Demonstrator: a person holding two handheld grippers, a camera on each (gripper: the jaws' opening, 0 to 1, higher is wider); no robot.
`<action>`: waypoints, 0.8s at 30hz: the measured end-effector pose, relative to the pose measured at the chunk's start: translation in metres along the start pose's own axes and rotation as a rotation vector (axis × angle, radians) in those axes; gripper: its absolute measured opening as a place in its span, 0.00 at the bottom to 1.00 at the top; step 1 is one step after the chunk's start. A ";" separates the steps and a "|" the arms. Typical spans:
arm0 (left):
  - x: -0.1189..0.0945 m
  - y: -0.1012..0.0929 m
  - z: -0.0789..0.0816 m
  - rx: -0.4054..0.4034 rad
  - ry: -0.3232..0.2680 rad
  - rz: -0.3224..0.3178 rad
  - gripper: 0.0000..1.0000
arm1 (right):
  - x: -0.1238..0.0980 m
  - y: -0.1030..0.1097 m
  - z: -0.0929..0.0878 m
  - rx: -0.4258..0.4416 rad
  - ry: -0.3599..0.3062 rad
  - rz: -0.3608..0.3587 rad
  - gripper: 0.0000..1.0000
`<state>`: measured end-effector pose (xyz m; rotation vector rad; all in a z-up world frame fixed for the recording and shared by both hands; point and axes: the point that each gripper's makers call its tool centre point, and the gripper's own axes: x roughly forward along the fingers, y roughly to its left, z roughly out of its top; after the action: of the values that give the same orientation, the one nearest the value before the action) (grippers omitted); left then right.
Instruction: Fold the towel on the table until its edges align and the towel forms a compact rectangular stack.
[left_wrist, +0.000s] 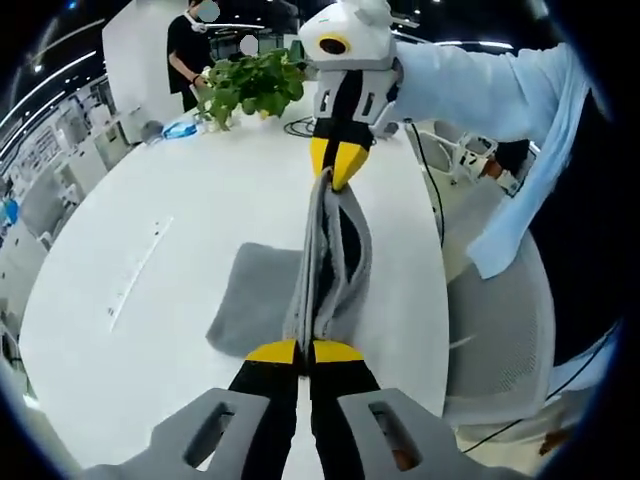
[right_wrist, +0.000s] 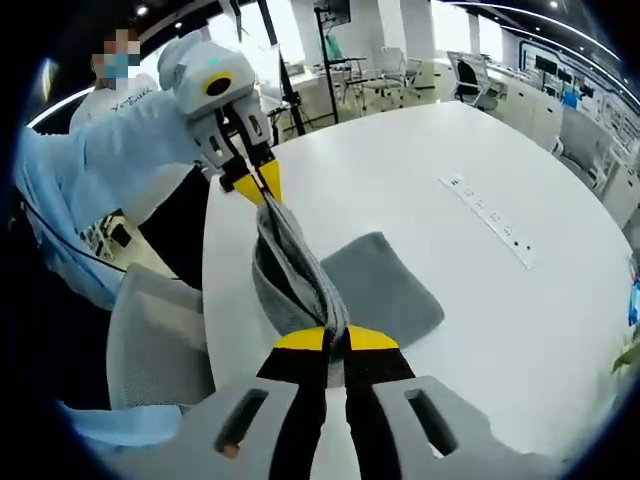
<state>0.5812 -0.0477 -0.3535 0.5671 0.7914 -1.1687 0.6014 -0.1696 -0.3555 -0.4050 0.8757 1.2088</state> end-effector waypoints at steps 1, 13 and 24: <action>0.001 0.004 0.001 -0.003 -0.007 0.004 0.02 | 0.001 -0.002 0.000 0.002 0.002 -0.006 0.03; 0.029 0.043 -0.005 -0.057 -0.020 0.070 0.02 | 0.025 -0.043 -0.005 0.056 0.007 -0.082 0.03; 0.058 0.064 -0.019 -0.104 0.003 0.157 0.02 | 0.052 -0.072 -0.017 0.031 0.040 -0.190 0.03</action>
<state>0.6482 -0.0478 -0.4112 0.5350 0.7913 -0.9769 0.6665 -0.1729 -0.4183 -0.4775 0.8693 1.0142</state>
